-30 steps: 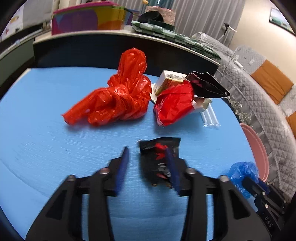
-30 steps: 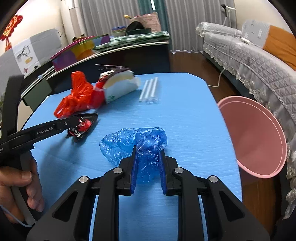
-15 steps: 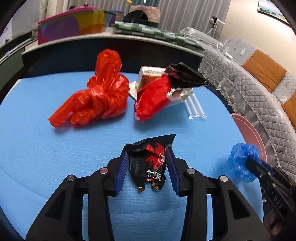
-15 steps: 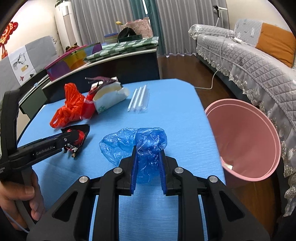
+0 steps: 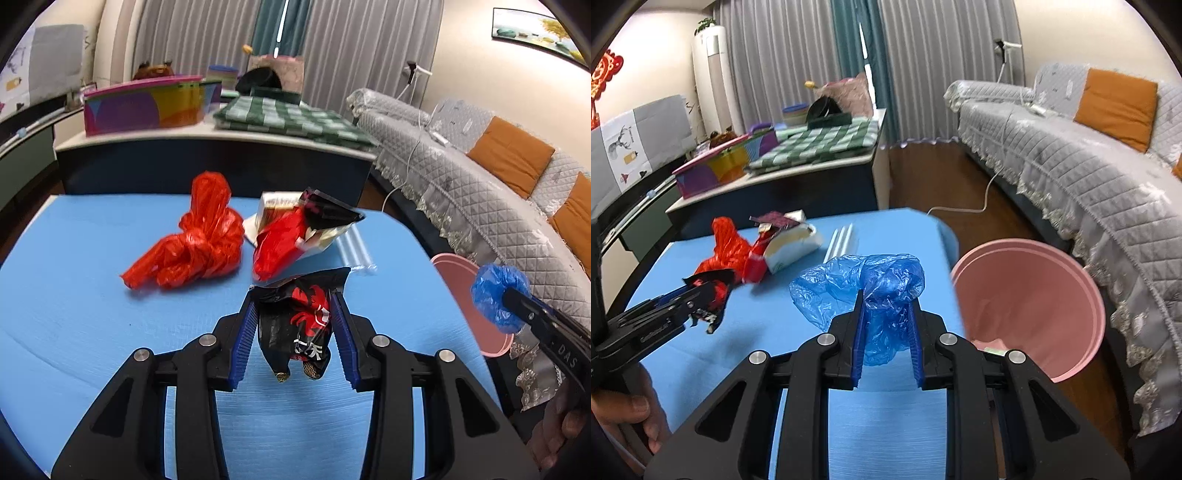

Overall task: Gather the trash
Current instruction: 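Lift and carry the packet and blue bag with both tools over the pink bin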

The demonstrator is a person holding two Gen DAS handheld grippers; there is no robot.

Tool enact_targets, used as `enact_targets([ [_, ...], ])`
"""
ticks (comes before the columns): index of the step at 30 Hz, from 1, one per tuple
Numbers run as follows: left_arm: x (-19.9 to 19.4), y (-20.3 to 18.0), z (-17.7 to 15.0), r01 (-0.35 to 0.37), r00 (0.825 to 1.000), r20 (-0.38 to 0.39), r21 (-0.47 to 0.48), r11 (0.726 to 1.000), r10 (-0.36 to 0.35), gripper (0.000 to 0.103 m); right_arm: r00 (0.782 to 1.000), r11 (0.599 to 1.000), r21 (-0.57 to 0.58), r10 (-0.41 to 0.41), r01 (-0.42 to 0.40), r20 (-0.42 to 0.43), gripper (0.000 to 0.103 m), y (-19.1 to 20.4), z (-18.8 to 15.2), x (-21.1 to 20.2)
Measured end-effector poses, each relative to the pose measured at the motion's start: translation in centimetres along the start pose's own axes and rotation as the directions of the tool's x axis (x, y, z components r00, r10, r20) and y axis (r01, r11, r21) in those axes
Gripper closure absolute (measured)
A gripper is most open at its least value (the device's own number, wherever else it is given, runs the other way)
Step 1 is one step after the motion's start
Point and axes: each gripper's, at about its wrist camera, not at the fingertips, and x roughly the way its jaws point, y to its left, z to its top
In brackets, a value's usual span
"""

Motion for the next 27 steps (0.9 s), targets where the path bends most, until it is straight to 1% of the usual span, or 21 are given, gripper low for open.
enact_targets([
  [3, -1.0, -1.0, 0.2, 0.016, 1.0, 0.02, 0.012, 1.0, -0.016, 0.063, 0.999, 1.0, -0.002, -0.029, 0.029, 0.029, 0.082, -0.8, 0.8, -1.0],
  [6, -2.0, -2.6, 0.4, 0.027, 0.999, 0.038, 0.045, 0.999, -0.029, 0.063, 0.997, 0.999, 0.009, -0.051, 0.05, 0.052, 0.082, -1.8, 1.6, -1.7],
  [11, -2.7, -5.4, 0.7, 0.048, 0.997, 0.048, 0.091, 0.995, -0.053, 0.063, 0.992, 0.995, 0.014, -0.099, 0.098, 0.085, 0.082, -3.4, 3.1, -2.6],
  [18, -1.5, -9.1, 1.6, 0.084, 0.995, 0.048, 0.112, 0.99, -0.09, 0.063, 0.977, 0.984, 0.038, -0.175, 0.172, 0.122, 0.082, -6.8, 4.8, -3.5],
  [27, 0.6, -14.7, 2.7, 0.14, 0.988, 0.035, 0.162, 0.977, -0.148, 0.063, 0.956, 0.961, 0.109, -0.267, 0.254, 0.124, 0.082, -11.6, 5.6, -3.7],
])
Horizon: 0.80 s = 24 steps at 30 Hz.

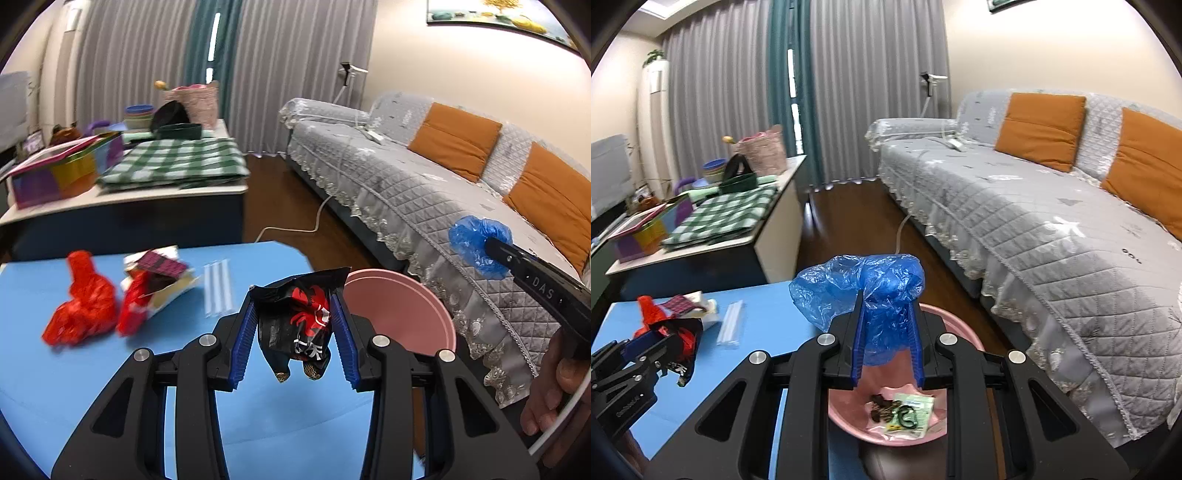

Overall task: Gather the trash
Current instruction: 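Lift and carry the packet and blue bag with both tools over the pink bin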

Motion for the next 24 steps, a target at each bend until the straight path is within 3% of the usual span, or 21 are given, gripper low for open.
enact_targets([
  [7, 2.3, -2.7, 1.3, 0.034, 0.999, -0.013, 0.02, 0.999, -0.034, 0.063, 0.999, 0.998, 0.039, -0.042, 0.042, -0.004, 0.082, -2.4, 0.6, 1.3],
  [24, 8.5, -6.8, 3.1, 0.071, 0.996, -0.058, 0.076, 0.995, -0.066, 0.063, 0.997, 0.995, 0.06, -0.081, 0.082, -0.019, 0.082, -4.1, 1.7, 4.9],
])
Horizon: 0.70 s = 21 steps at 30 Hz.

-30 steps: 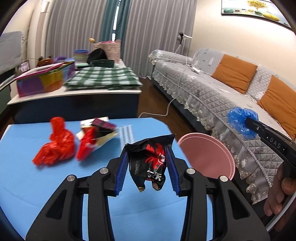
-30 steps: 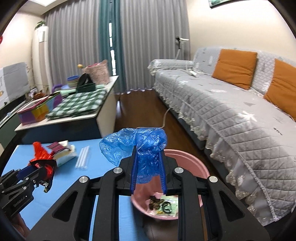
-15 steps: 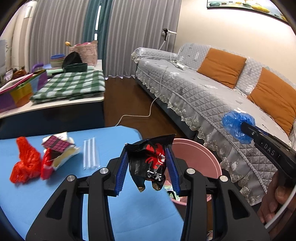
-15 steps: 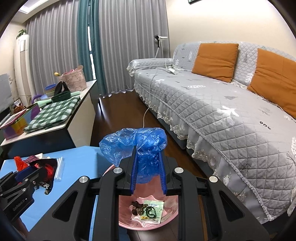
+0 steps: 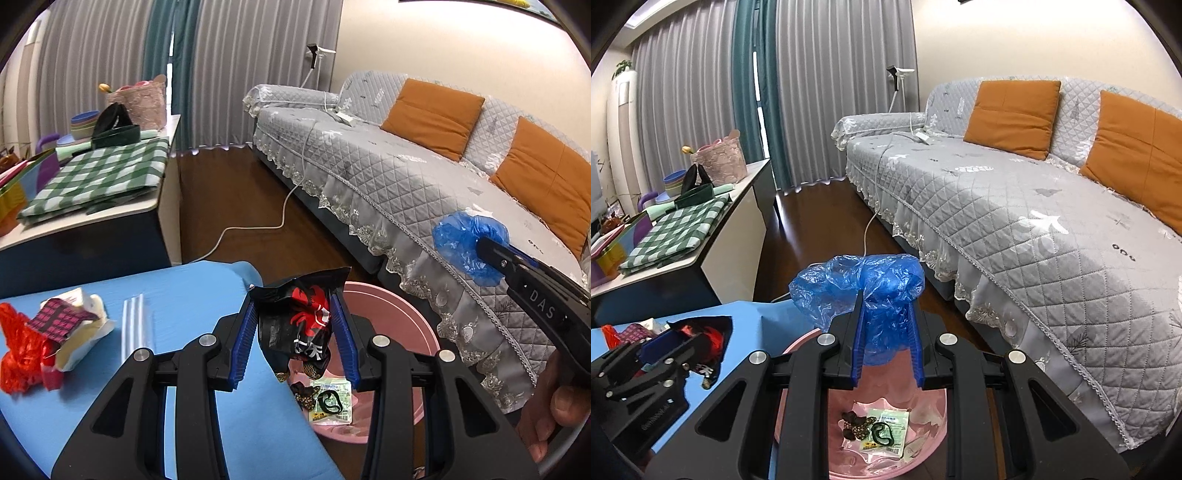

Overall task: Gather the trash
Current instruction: 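Lift and carry the packet and blue bag with both tools over the pink bin, then open both tools to drop the packet and blue bag into the pink bin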

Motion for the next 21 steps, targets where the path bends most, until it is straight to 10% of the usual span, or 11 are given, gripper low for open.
enact_targets([
  [13, 2.3, -1.4, 0.3, 0.033, 0.999, -0.022, 0.034, 0.999, -0.032, 0.063, 0.999, 1.0, 0.02, 0.008, -0.007, -0.031, 0.082, -0.6, -0.5, 1.7],
  [21, 2.3, -2.1, 0.3, 0.054, 0.998, -0.021, 0.05, 0.997, -0.053, 0.043, 0.999, 1.0, 0.026, -0.003, 0.004, -0.047, 0.055, -0.8, -0.6, 1.9],
])
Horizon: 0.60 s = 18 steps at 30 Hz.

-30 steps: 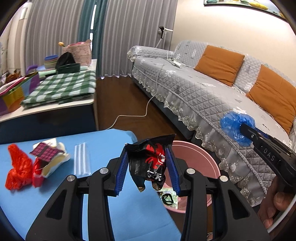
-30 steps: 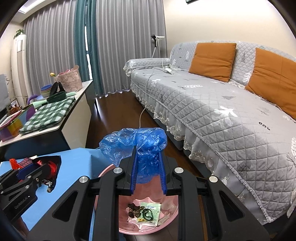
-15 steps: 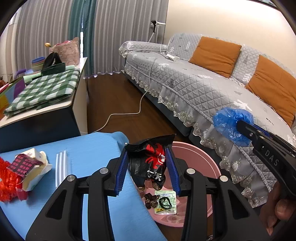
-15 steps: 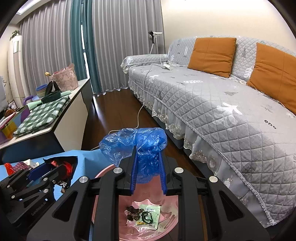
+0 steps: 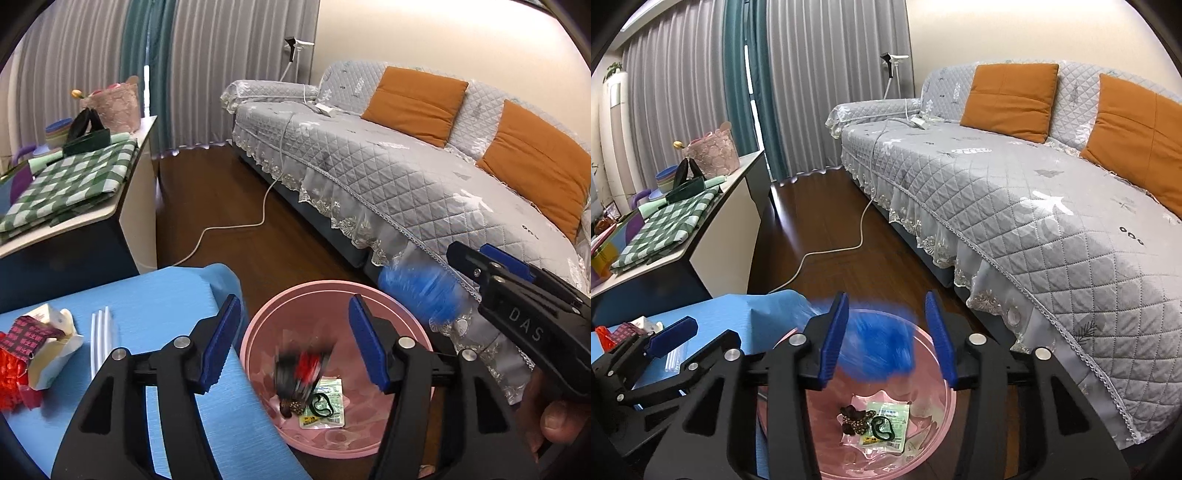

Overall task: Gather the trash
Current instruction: 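Open both tools to drop the packet and blue bag into the pink bin, then move both open tools back to the red plastic bag and clear straws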

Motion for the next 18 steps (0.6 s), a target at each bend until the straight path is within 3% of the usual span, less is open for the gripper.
enact_targets([
  [10, -2.5, 1.0, -0.3, -0.024, 0.999, 0.028, -0.022, 0.999, 0.025, 0.043, 1.0, 1.0, -0.012, 0.019, -0.019, 0.025, 0.055, 0.9, 0.6, -1.4],
  [18, -7.1, 4.3, -1.8, -0.066, 0.995, 0.07, -0.087, 0.994, 0.072, 0.044, 0.995, 0.996, -0.041, 0.08, -0.077, 0.059, 0.054, 3.6, 0.8, -4.0],
])
